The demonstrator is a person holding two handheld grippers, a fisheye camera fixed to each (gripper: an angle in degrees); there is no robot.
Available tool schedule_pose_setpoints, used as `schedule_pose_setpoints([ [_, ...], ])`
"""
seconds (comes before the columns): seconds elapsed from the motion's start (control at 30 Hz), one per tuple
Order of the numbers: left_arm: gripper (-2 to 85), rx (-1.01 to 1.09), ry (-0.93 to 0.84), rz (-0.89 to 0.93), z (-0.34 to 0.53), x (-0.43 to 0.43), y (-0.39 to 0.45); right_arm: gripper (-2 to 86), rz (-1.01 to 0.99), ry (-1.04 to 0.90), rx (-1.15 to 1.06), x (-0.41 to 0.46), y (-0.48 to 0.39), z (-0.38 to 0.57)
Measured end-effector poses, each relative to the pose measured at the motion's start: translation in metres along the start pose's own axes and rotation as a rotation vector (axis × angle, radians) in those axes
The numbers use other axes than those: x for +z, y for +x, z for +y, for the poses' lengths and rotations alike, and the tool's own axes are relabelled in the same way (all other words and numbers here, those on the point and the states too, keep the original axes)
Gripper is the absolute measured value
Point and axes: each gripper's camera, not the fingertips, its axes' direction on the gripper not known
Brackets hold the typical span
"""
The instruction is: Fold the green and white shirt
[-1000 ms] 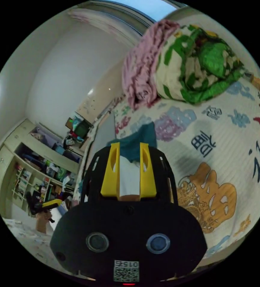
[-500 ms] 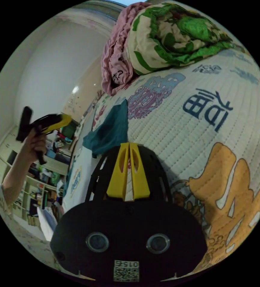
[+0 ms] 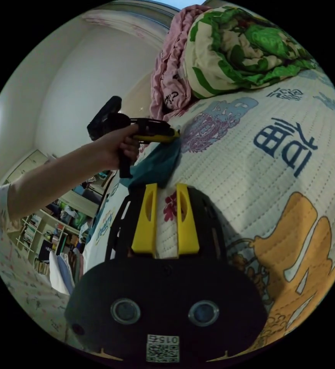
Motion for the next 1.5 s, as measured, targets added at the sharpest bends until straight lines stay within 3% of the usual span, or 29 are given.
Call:
schedule_pose_setpoints([
  [0.27, 0.6, 0.0, 0.166, 0.273, 0.074, -0.057, -0.041, 15.7, -0.174, -0.043, -0.053, -0.045, 0.026, -0.011],
  [0.43, 0.5, -0.023, 0.291, 0.31, 0.183, -0.108, -0.095, 2.0, -0.27, -0.148, -0.153, -0.057, 0.019, -0.014],
  [0.6, 0.5, -0.099, 0.296, 0.318, 0.33, -0.102, -0.145, 0.7, -0.14, -0.267, -0.387, -0.074, -0.006, 0.019],
  [0.77, 0.5, -0.142, 0.264, 0.289, 0.431, -0.059, -0.134, 0.6, 0.002, -0.473, -0.532, -0.052, 0.009, 0.07],
  [1.03, 0.5, -0.06, 0.199, 0.238, 0.498, -0.013, -0.078, 3.8, 0.029, -0.556, -0.453, -0.049, 0.104, 0.094],
  [1.23, 0.8, 0.016, 0.149, 0.18, 0.536, 0.0, -0.047, 8.2, -0.076, -0.399, -0.176, -0.054, 0.213, 0.077],
  [1.5, 1.2, 0.065, 0.181, 0.028, 0.609, -0.014, -0.015, 5.8, 0.054, -0.454, -0.227, 0.02, 0.292, 0.081],
])
